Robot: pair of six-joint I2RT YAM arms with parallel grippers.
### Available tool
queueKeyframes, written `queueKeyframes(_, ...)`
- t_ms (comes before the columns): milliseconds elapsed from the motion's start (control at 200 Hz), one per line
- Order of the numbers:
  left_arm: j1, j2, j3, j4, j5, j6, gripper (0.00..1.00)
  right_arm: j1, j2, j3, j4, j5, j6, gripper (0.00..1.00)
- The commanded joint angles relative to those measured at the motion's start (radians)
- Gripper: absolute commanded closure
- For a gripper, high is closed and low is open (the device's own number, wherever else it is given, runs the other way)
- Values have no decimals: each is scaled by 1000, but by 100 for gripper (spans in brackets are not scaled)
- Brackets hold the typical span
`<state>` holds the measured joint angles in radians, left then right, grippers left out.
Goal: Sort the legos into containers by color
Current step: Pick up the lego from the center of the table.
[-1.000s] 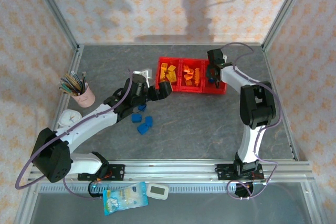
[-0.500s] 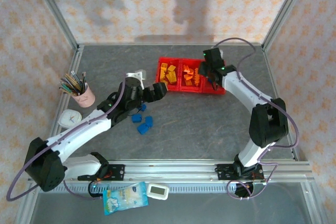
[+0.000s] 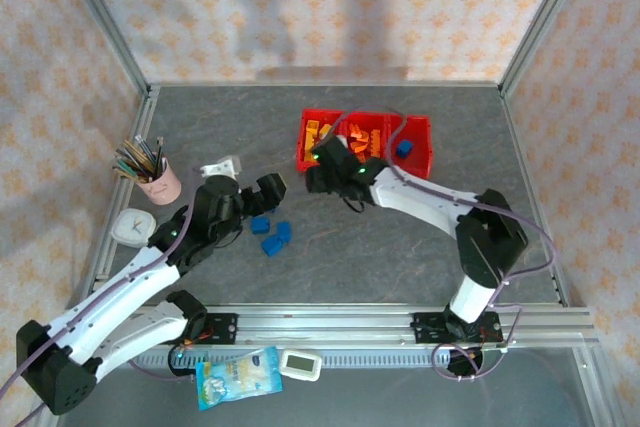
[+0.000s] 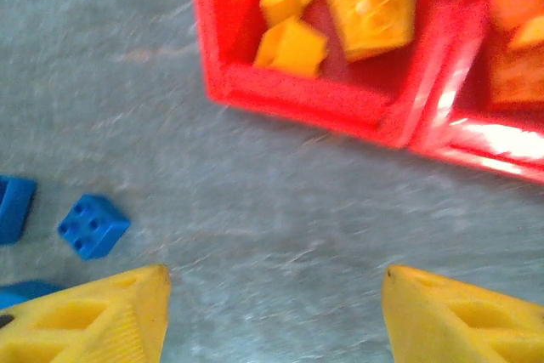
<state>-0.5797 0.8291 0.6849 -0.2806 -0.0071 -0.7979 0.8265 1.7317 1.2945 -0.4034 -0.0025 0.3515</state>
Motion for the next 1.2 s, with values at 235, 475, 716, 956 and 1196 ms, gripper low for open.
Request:
queueKeyframes(235,13,-168,-8,-233,-158,-83,1,138,246,224,-1,-8,98,26)
queueKeyframes(475,14,-243,-12,-291,-215,-119,1,151,414,388,-48,5,175,23)
queueKeyframes(716,15,-272,-5,-313,-245,-125,1,159,560,543,-135,65,158,23)
queueKeyframes(956,15,-273,-18,-307,-245,-129,1,168,613,563,-172,126,174,27)
queueKeyframes(1196,15,-268,-19,-304,-246,-129,1,188,562,516,-230,190,176,37)
